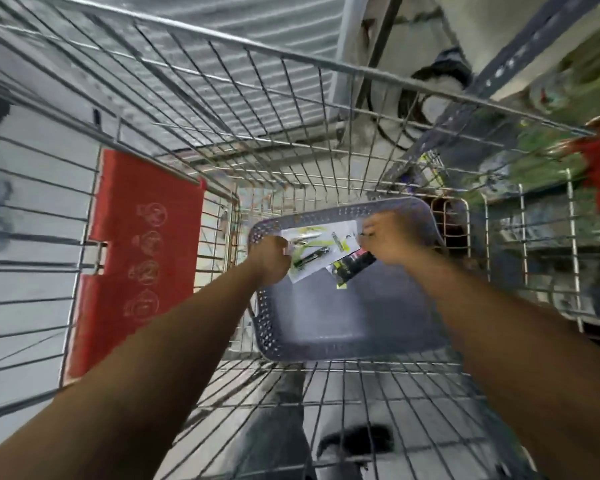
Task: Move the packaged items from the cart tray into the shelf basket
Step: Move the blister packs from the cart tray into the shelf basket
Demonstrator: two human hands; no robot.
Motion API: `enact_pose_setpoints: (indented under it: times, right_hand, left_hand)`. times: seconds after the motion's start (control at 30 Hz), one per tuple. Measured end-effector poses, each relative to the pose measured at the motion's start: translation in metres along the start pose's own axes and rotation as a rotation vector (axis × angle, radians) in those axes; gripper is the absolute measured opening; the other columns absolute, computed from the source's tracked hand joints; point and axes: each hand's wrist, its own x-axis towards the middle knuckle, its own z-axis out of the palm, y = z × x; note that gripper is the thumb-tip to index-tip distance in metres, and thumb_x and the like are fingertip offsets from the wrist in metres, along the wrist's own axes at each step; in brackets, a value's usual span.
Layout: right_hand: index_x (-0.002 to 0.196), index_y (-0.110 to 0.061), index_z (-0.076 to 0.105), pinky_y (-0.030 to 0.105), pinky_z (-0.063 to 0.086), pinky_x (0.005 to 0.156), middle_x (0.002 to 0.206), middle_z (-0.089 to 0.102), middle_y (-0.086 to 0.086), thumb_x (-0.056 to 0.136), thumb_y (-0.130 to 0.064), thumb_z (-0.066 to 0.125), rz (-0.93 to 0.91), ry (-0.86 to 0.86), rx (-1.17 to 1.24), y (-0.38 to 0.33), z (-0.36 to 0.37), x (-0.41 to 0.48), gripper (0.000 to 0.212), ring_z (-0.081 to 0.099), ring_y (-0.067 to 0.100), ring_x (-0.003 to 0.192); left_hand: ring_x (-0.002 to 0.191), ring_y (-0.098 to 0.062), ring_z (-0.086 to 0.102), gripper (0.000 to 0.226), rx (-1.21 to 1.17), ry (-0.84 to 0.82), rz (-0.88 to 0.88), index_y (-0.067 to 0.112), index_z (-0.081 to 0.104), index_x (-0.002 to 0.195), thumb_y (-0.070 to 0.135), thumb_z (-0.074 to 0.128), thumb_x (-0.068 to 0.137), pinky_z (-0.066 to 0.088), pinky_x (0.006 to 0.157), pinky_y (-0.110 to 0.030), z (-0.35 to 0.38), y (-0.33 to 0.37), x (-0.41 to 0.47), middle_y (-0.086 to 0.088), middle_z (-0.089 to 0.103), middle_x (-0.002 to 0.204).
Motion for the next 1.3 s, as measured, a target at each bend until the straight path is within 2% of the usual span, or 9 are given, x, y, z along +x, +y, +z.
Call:
enact_pose_setpoints:
  times: [0.13, 0.23, 0.33, 0.5, 0.7, 0.87, 1.07, 1.17, 1.3]
  right_hand:
    - [0.065, -0.009, 0.059, 0.028, 0.044, 0.064, 0.084, 0.062, 0.012, 0.085, -0.019, 0.06, 0.039, 0.002, 0.107, -0.004, 0.013, 0.008, 0.022, 0.062, 0.03, 0.089]
    - [0.072, -0.005, 0.066, 0.034, 0.047, 0.068, 0.083, 0.068, 0.015, 0.078, -0.013, 0.064, 0.088, 0.052, 0.224, -0.004, 0.021, 0.012, 0.011, 0.062, 0.031, 0.083]
    - [0.091, -0.003, 0.071, 0.04, 0.055, 0.085, 0.098, 0.072, 0.014, 0.077, -0.013, 0.064, 0.119, 0.038, 0.235, -0.005, 0.025, 0.012, 0.019, 0.065, 0.033, 0.094]
    - [0.094, 0.002, 0.07, 0.047, 0.055, 0.086, 0.099, 0.073, 0.019, 0.077, -0.011, 0.064, 0.128, 0.044, 0.257, -0.005, 0.031, 0.014, 0.022, 0.067, 0.034, 0.095]
    - [0.094, 0.001, 0.069, 0.046, 0.055, 0.089, 0.103, 0.073, 0.018, 0.081, -0.005, 0.062, 0.188, 0.08, 0.369, -0.001, 0.029, 0.011, 0.017, 0.067, 0.033, 0.098]
    - [0.111, -0.012, 0.07, 0.036, 0.053, 0.095, 0.114, 0.071, 0.007, 0.085, -0.006, 0.062, 0.192, 0.09, 0.443, 0.0, 0.023, 0.008, 0.028, 0.066, 0.022, 0.103]
    - [0.111, -0.014, 0.069, 0.017, 0.05, 0.062, 0.106, 0.072, 0.006, 0.087, -0.005, 0.058, 0.164, 0.137, 0.478, -0.009, 0.001, -0.009, 0.028, 0.066, 0.015, 0.078]
    - [0.11, -0.012, 0.07, 0.007, 0.038, 0.036, 0.099, 0.071, 0.005, 0.085, -0.003, 0.059, 0.125, 0.197, 0.516, -0.01, -0.012, -0.02, 0.028, 0.059, 0.005, 0.061]
    - [0.113, -0.011, 0.069, 0.019, 0.052, 0.07, 0.111, 0.072, 0.007, 0.083, -0.004, 0.061, 0.078, 0.238, 0.511, -0.014, -0.035, -0.038, 0.031, 0.065, 0.015, 0.086]
  left_hand:
    - [0.091, -0.04, 0.064, 0.022, -0.17, 0.03, -0.101, -0.004, 0.065, 0.091, 0.007, 0.047, 0.088, 0.039, 0.067, -0.028, 0.018, -0.014, 0.005, -0.028, 0.067, 0.096]
    - [0.08, -0.041, 0.067, 0.021, -0.322, 0.02, -0.142, -0.005, 0.067, 0.091, -0.002, 0.049, 0.082, 0.05, 0.061, -0.034, 0.027, -0.024, 0.013, -0.03, 0.067, 0.084]
    - [0.091, -0.041, 0.067, 0.022, -0.395, 0.092, -0.17, -0.003, 0.071, 0.097, 0.001, 0.055, 0.082, 0.056, 0.079, -0.049, 0.031, -0.029, 0.016, -0.03, 0.069, 0.098]
    - [0.073, -0.031, 0.066, 0.018, -0.444, 0.104, -0.219, 0.005, 0.073, 0.083, 0.004, 0.056, 0.079, 0.05, 0.062, -0.031, 0.036, -0.032, 0.017, -0.021, 0.071, 0.082]
    - [0.098, -0.036, 0.067, 0.027, -0.55, 0.146, -0.249, -0.001, 0.069, 0.107, 0.003, 0.056, 0.083, 0.053, 0.09, -0.046, 0.037, -0.026, 0.014, -0.022, 0.07, 0.107]
    - [0.099, -0.035, 0.066, 0.022, -0.636, 0.185, -0.304, 0.005, 0.071, 0.101, 0.005, 0.058, 0.083, 0.054, 0.089, -0.042, 0.033, -0.022, 0.012, -0.019, 0.071, 0.106]
    - [0.098, -0.037, 0.066, 0.013, -0.769, 0.184, -0.285, 0.007, 0.071, 0.082, 0.001, 0.06, 0.081, 0.054, 0.088, -0.049, 0.023, -0.021, 0.004, -0.021, 0.07, 0.106]
    - [0.063, -0.023, 0.065, 0.025, -0.893, 0.188, -0.262, 0.01, 0.067, 0.065, -0.009, 0.059, 0.08, 0.058, 0.071, -0.04, 0.009, -0.008, -0.013, -0.019, 0.067, 0.081]
    - [0.058, -0.017, 0.057, 0.05, -1.036, 0.173, -0.211, 0.015, 0.054, 0.042, -0.018, 0.055, 0.08, 0.054, 0.064, -0.036, -0.007, 0.012, -0.041, -0.006, 0.062, 0.065]
